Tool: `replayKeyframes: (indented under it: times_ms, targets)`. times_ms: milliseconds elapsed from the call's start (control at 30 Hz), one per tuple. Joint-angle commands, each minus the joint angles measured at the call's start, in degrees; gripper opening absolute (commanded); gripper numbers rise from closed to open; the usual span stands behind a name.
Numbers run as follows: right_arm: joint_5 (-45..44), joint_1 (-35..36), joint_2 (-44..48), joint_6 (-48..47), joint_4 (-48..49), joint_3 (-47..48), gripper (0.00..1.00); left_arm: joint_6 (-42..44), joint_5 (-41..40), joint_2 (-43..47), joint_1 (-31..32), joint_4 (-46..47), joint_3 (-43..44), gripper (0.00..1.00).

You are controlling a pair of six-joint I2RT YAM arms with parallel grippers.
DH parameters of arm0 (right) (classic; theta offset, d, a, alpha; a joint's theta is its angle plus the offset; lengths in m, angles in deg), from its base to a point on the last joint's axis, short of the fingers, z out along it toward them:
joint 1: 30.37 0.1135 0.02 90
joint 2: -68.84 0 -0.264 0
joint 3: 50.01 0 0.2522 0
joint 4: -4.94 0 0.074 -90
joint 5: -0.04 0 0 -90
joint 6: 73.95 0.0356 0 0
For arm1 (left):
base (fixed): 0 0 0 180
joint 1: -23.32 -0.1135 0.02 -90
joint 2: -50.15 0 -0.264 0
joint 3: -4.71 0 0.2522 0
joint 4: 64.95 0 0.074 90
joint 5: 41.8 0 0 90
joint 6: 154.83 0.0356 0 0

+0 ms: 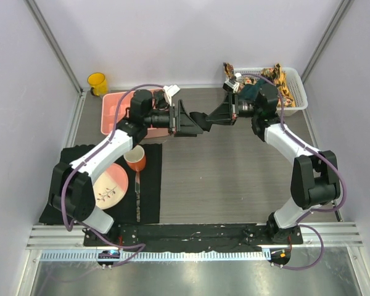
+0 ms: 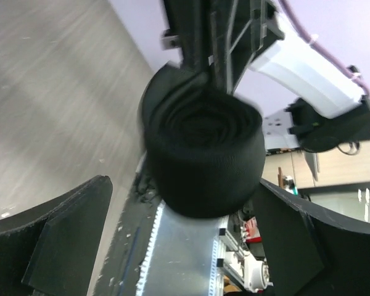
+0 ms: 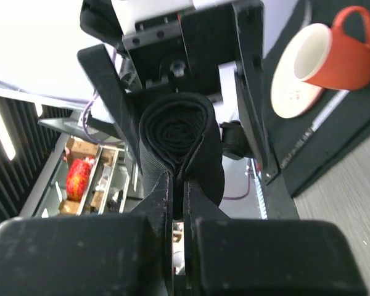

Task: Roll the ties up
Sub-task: Place the tie in the storage box.

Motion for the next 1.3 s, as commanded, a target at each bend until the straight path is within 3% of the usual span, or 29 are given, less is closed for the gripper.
replayKeyframes:
  times_ms: [0,167,467,667,733,1067,1133,1267]
  targets:
    - [-0.6,3.7,2.1,9.0,14.7,1.8,0.01,-7.5,-0.1,3.8,1.3,11.8,-0.7,1.00]
    - [-1.5,4.3,2.4,5.2,10.5,2.1,0.01,-11.0,0.7,4.1,-0.3,14.5,-1.6,0.99]
    - [-3.6,4.6,2.9,-1.0,3.0,3.5,0.01,-10.8,0.6,5.2,-0.8,13.4,-1.7,0.81]
    - [-6.3,4.6,3.8,-6.3,-4.4,4.6,0.01,-10.9,-0.1,5.2,-0.9,12.8,-2.0,0.82]
    - [-6.7,4.7,4.0,-8.7,-6.8,5.0,0.01,-11.2,0.0,5.1,-0.9,13.0,-2.1,0.77]
    - [-6.2,5.1,5.0,-11.4,-10.2,4.3,0.01,-12.3,0.3,4.9,-1.5,14.3,-2.3,0.36]
    - [-6.1,5.1,4.8,-11.9,-10.7,4.5,0.01,-12.1,0.4,5.1,-1.9,14.3,-2.3,0.22]
    - [-6.1,5.1,4.5,-13.8,-12.7,5.2,0.21,-8.1,-0.8,5.6,-3.2,9.4,-1.0,0.01]
